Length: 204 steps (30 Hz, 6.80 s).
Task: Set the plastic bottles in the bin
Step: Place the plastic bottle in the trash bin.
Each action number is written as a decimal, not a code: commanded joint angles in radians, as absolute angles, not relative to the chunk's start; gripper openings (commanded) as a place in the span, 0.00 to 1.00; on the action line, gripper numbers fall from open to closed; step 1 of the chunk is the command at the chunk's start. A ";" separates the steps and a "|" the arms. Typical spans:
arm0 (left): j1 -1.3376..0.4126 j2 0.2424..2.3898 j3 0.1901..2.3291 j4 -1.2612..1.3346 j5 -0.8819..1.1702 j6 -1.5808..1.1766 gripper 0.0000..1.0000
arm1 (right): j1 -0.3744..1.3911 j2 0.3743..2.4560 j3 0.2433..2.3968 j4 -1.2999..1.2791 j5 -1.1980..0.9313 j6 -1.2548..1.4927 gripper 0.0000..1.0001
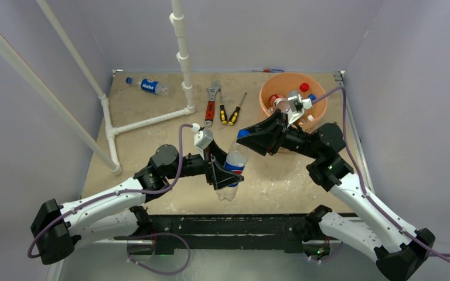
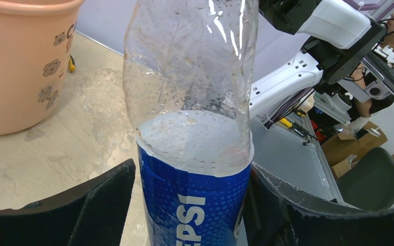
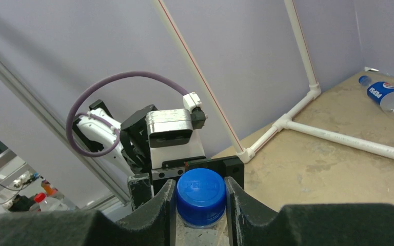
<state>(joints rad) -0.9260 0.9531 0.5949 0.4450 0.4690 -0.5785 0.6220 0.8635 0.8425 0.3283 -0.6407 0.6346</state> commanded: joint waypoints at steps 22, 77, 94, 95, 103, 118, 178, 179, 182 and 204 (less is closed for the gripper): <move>-0.925 0.936 0.588 0.486 0.432 -0.572 0.46 | 0.630 0.912 0.806 0.523 -0.670 0.823 0.56; -0.925 0.216 0.554 -0.135 -0.245 -0.668 0.96 | 0.336 1.088 1.058 0.228 0.468 0.347 0.00; -0.925 0.230 0.504 -0.132 -0.205 -0.727 0.94 | 0.333 1.145 0.900 0.339 0.555 0.213 0.00; -0.925 0.238 0.505 -0.131 -0.202 -0.729 0.94 | 0.333 1.121 0.886 0.365 0.558 0.214 0.00; -0.925 0.275 0.504 -0.103 -0.191 -0.738 0.93 | 0.332 1.037 0.978 0.365 0.606 0.174 0.00; -0.925 0.309 0.510 -0.059 -0.179 -0.754 0.92 | 0.299 1.053 0.941 0.535 0.603 0.188 0.00; -0.925 0.465 0.465 0.031 -0.078 -0.827 0.91 | 0.239 0.810 1.028 -0.162 0.580 0.242 0.00; -0.925 0.472 0.465 0.029 -0.079 -0.832 0.91 | 0.239 0.812 1.016 -0.165 0.576 0.244 0.00; -0.925 0.489 0.457 0.031 -0.083 -0.847 0.90 | 0.239 0.838 0.991 -0.196 0.549 0.285 0.00; -0.925 0.517 0.419 0.071 -0.072 -0.887 0.89 | 0.239 0.892 0.801 -0.208 0.438 0.431 0.40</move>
